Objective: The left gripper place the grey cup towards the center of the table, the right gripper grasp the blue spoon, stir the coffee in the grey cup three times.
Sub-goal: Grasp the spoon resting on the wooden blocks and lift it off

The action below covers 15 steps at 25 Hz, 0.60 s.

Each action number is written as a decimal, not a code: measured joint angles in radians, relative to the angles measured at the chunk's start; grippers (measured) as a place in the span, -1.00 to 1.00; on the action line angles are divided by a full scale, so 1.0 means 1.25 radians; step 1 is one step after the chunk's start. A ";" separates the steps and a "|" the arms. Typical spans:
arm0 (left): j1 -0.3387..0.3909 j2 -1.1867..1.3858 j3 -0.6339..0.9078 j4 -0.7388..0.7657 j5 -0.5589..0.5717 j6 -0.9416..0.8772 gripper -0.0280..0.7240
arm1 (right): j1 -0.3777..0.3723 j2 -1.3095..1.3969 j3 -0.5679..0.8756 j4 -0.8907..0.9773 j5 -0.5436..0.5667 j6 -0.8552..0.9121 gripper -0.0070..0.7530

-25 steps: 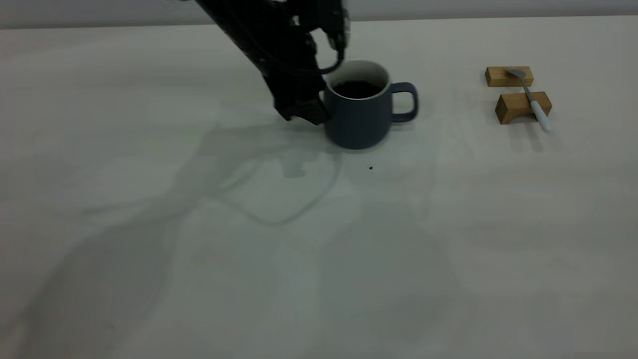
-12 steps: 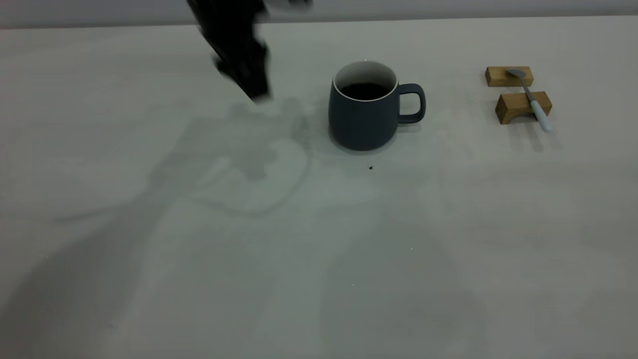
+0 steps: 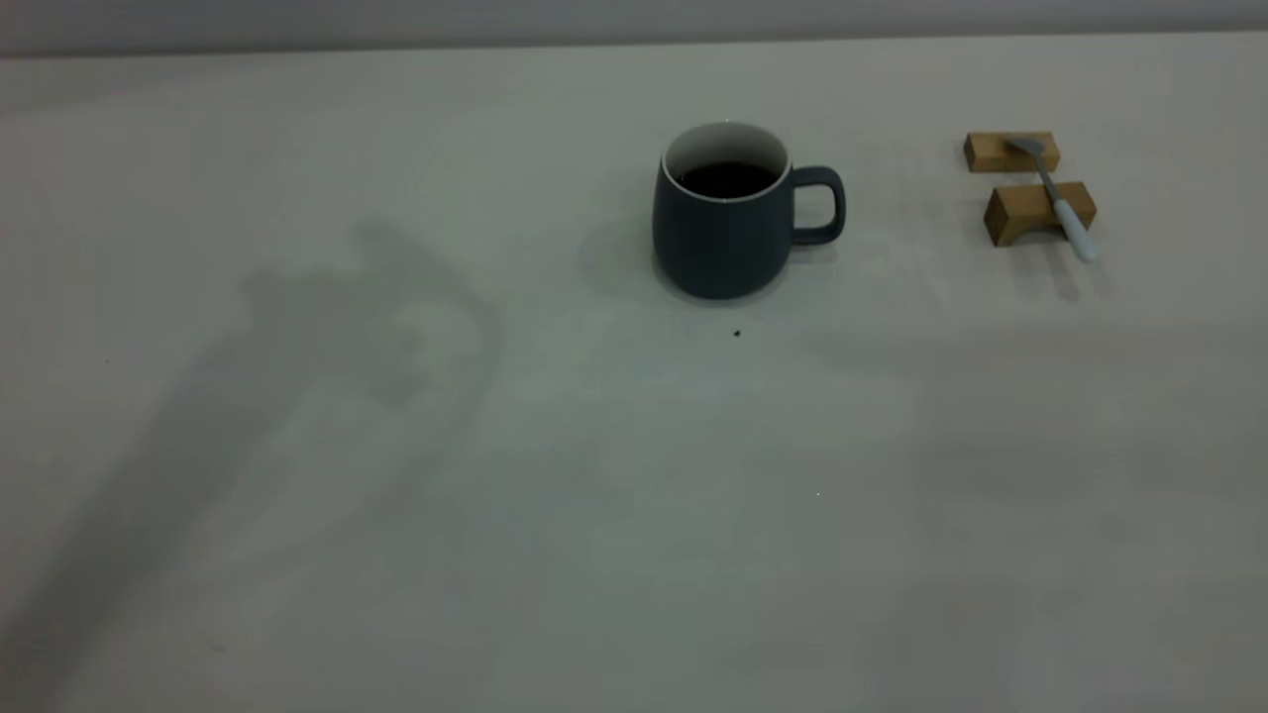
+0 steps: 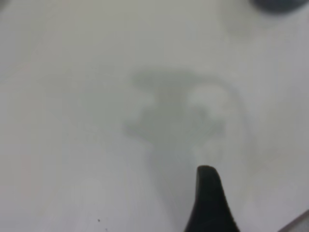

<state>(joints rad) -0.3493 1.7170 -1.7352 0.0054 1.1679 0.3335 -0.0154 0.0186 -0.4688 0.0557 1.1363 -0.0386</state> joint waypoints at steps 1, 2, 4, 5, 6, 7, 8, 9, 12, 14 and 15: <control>0.000 -0.026 0.000 0.000 0.000 -0.014 0.63 | 0.000 0.000 0.000 0.000 0.000 0.000 -0.35; 0.000 -0.050 0.003 0.000 0.000 -0.026 0.63 | 0.000 0.000 0.000 0.000 0.000 0.000 -0.35; 0.000 -0.090 0.013 0.000 0.000 -0.050 0.63 | 0.000 0.000 0.000 0.000 0.000 0.000 -0.35; 0.000 -0.112 0.024 -0.004 0.000 -0.064 0.63 | 0.000 0.000 0.000 0.000 0.000 0.000 -0.35; 0.000 -0.135 0.035 -0.004 0.000 -0.073 0.63 | 0.000 0.000 0.000 0.000 0.000 0.000 -0.35; 0.000 -0.155 0.051 -0.010 0.000 -0.083 0.63 | 0.000 0.000 0.000 0.000 0.000 0.000 -0.35; 0.000 -0.181 0.072 -0.012 0.000 -0.087 0.63 | 0.000 0.000 0.000 0.000 0.000 0.000 -0.35; 0.000 -0.209 0.096 -0.013 0.000 -0.092 0.63 | 0.000 0.000 0.000 0.000 0.000 0.000 -0.35; -0.001 -0.300 0.183 -0.004 0.000 -0.113 0.63 | 0.000 0.000 0.000 0.000 0.000 0.000 -0.35; 0.000 -0.369 0.251 0.007 0.000 -0.132 0.63 | 0.000 0.000 0.000 0.000 0.000 0.000 -0.35; 0.007 -0.398 0.289 0.013 0.000 -0.145 0.63 | 0.000 0.000 0.000 0.000 0.000 0.000 -0.35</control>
<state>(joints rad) -0.3403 1.2194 -1.3737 0.0222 1.1679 0.1520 -0.0154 0.0186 -0.4688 0.0557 1.1363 -0.0386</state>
